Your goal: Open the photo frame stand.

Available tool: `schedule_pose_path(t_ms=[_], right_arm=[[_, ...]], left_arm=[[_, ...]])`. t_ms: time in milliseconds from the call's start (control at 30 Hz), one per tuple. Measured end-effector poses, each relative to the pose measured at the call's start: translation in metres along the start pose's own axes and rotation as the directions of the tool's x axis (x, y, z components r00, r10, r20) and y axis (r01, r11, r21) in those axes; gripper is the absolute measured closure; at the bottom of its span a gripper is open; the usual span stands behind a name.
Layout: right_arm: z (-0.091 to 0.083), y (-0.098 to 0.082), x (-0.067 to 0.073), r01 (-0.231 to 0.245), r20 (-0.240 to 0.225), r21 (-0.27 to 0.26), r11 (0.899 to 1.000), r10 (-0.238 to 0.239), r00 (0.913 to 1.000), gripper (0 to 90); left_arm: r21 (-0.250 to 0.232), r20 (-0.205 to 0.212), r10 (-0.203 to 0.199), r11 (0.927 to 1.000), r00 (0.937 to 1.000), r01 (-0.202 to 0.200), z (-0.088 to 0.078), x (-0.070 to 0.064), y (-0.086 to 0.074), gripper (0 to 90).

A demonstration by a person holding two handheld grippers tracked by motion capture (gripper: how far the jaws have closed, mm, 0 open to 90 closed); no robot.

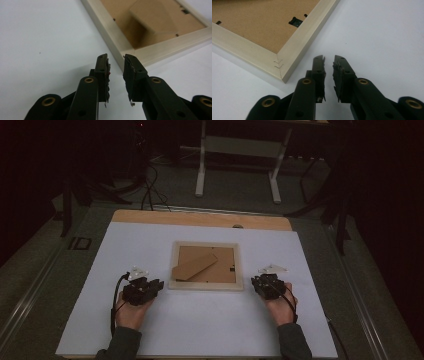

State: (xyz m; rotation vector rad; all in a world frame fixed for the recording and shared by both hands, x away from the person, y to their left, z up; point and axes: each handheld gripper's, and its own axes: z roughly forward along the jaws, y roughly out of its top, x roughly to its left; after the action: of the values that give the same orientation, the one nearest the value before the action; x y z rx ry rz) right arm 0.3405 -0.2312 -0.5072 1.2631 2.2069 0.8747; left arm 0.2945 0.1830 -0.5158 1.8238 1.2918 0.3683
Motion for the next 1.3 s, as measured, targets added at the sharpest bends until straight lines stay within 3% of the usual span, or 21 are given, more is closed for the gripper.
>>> schedule_pose_path(t_ms=[100, 133, 300, 533, 767, 1300], right_arm=[[-0.001, 0.0, -0.002, -0.007, -0.015, 0.002, 1.0, 0.007, 0.9999, 74.6], [-0.001, 0.001, -0.003, -0.015, -0.014, 0.002, 1.0, 0.015, 0.9998, 71.8], [-0.003, 0.002, -0.004, -0.013, -0.024, 0.002, 1.0, 0.013, 0.9996, 68.1], [-0.002, 0.002, -0.004, -0.015, -0.046, 0.003, 1.0, 0.015, 0.9988, 63.6], [-0.002, 0.004, -0.004, -0.011, -0.047, 0.004, 1.0, 0.011, 0.9988, 60.0], [-0.001, 0.005, -0.003, -0.013, -0.053, 0.011, 1.0, 0.014, 0.9985, 55.5]], left_arm=[[-0.008, 0.003, 0.0, 1.0, 1.0, 0.0, -0.002, 0.0, 0.002, 72.5], [-0.021, 0.037, -0.001, 0.9998, 0.9993, 0.002, -0.006, 0.001, 0.008, 69.2], [-0.009, 0.064, 0.053, 0.9986, 0.9966, -0.052, -0.01, -0.002, 0.022, 62.5], [-0.029, 0.073, 0.074, 0.997, 0.9946, -0.072, -0.019, -0.004, 0.048, 52.4], [-0.019, 0.095, 0.101, 0.9948, 0.9903, -0.1, -0.014, -0.008, 0.068, 50.2], [0.035, 0.128, 0.143, 0.9884, 0.9815, -0.148, 0.008, -0.018, 0.082, 46.7]])
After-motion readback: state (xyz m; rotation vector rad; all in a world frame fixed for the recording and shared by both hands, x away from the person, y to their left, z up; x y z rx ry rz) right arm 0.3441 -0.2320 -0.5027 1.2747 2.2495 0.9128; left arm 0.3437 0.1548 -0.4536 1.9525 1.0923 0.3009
